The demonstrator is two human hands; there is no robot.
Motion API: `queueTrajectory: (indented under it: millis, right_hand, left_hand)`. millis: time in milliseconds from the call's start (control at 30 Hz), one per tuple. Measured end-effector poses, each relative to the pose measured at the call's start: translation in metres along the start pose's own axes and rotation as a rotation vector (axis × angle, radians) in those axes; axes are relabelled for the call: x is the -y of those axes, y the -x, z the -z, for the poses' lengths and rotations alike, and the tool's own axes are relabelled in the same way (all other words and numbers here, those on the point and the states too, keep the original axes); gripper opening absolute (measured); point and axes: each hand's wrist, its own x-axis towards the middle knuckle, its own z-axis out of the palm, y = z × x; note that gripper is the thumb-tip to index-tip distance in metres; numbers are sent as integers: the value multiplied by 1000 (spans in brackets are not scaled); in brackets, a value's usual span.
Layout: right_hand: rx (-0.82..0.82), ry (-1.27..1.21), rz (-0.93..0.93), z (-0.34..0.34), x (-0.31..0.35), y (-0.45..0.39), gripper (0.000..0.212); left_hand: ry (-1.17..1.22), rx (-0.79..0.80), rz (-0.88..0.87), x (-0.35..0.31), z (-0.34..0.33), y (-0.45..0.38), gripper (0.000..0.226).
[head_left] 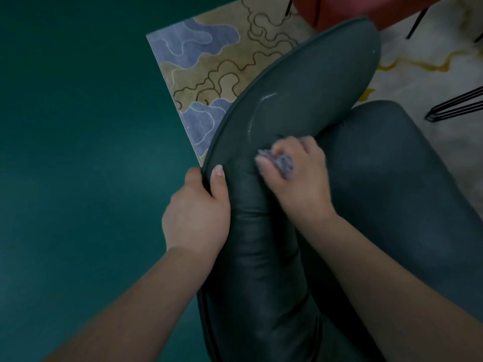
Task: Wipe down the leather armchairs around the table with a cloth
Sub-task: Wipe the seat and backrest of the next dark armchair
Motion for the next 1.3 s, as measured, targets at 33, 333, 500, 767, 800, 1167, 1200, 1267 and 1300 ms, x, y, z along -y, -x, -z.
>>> queueTrajectory:
  millis: [33, 333, 500, 767, 800, 1167, 1200, 1267, 1300]
  right_hand:
    - [-14, -31, -69, 6, -13, 3, 23]
    - [51, 12, 220, -18, 60, -46, 26]
    - [-50, 91, 167, -18, 32, -44, 20]
    - [-200, -62, -58, -5, 19, -48, 19]
    - [-184, -70, 0, -9, 30, -58, 20]
    - [-95, -96, -135, 15, -23, -61, 18]
    - [-112, -124, -129, 17, -18, -63, 17]
    - [-135, -153, -24, 14, 4, -74, 16]
    - [-96, -143, 58, 7, 17, -79, 17]
  left_hand:
    - [13, 3, 2, 1, 0, 0, 44]
    - [29, -5, -1, -5, 2, 0, 43]
    - [2, 29, 17, -7, 4, -2, 43]
    - [-63, 95, -49, -26, 5, -32, 37]
    - [-69, 98, -45, -31, 3, -40, 35]
    - [-127, -13, -37, -53, -13, -58, 33]
    - [-128, -27, -43, -53, -13, -58, 32]
    - [-129, -40, -38, -53, -14, -57, 31]
    - [-128, -40, -27, -53, -13, -58, 30]
